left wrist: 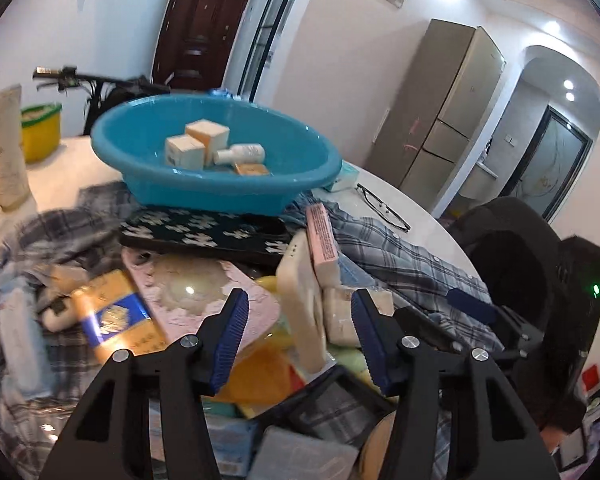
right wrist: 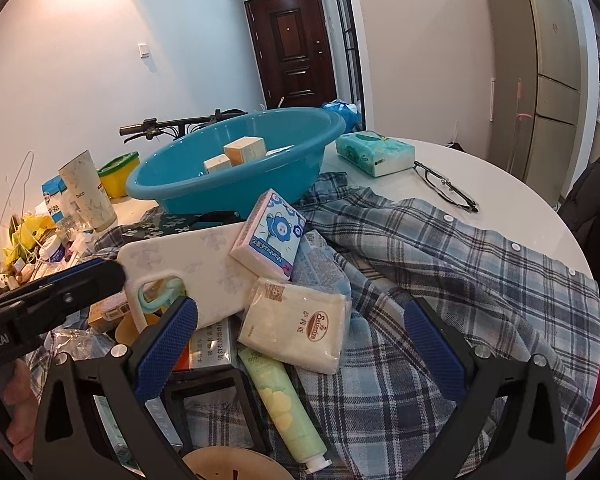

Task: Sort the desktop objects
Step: 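Grasp the beige wooden stick with the left gripper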

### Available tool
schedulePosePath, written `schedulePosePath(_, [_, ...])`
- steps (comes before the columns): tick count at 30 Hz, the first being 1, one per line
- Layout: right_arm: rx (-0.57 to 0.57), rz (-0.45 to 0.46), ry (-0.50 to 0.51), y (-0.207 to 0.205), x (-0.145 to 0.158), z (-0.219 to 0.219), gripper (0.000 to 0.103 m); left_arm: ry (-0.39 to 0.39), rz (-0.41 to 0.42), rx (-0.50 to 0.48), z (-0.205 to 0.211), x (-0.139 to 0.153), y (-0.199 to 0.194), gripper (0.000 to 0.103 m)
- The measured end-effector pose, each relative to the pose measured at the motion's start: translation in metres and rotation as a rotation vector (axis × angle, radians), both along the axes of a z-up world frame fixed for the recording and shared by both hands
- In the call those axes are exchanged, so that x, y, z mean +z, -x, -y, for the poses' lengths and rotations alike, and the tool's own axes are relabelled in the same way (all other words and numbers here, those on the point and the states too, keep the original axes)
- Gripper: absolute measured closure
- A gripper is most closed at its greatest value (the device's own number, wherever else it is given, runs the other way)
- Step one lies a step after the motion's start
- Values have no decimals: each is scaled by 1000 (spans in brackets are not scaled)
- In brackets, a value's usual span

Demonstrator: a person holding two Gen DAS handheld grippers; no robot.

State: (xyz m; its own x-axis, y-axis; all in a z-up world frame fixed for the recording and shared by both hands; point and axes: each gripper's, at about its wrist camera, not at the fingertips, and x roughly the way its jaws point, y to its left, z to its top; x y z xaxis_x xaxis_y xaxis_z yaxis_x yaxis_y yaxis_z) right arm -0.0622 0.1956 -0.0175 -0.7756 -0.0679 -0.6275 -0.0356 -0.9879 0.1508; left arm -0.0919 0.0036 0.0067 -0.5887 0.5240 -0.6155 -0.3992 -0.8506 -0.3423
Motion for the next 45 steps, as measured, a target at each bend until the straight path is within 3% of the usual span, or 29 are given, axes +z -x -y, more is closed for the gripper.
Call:
schedulePosePath(1, [1, 1, 2, 0, -1, 0, 0, -9, 12, 4, -2, -1, 2, 61])
schedulePosePath(5, [4, 7, 4, 2, -4, -1, 0, -22, 9, 27, -6, 1, 12, 89])
schedulePosePath(11, [2, 8, -1, 1, -6, -1, 0, -47, 16, 3, 0, 2, 6, 92])
schedulePosePath(16, [-6, 6, -8, 0, -5, -2, 0, 7, -40, -11, 19, 12, -25, 92])
schedulePosePath(19, [-5, 8, 5, 0, -6, -3, 0, -9, -48, 4, 33, 20, -37, 92])
schedulePosePath(25, [28, 6, -12, 0, -5, 10, 0, -8, -189, 52, 44, 50, -66, 92])
schedulePosePath(33, [29, -5, -21, -4, -2, 11, 0, 12, -232, 122, 48, 57, -67, 92])
schedulePosePath(38, [17, 2, -12, -1, -4, 9, 0, 1, -337, 163, 56, 77, -79, 92])
schedulePosePath(41, [21, 9, -7, 1, -6, 10, 0, -13, -332, 159, 56, 78, -76, 92])
schedulePosePath(45, [30, 6, -18, -1, -6, 13, 0, 34, -336, 126, 48, 74, -76, 92])
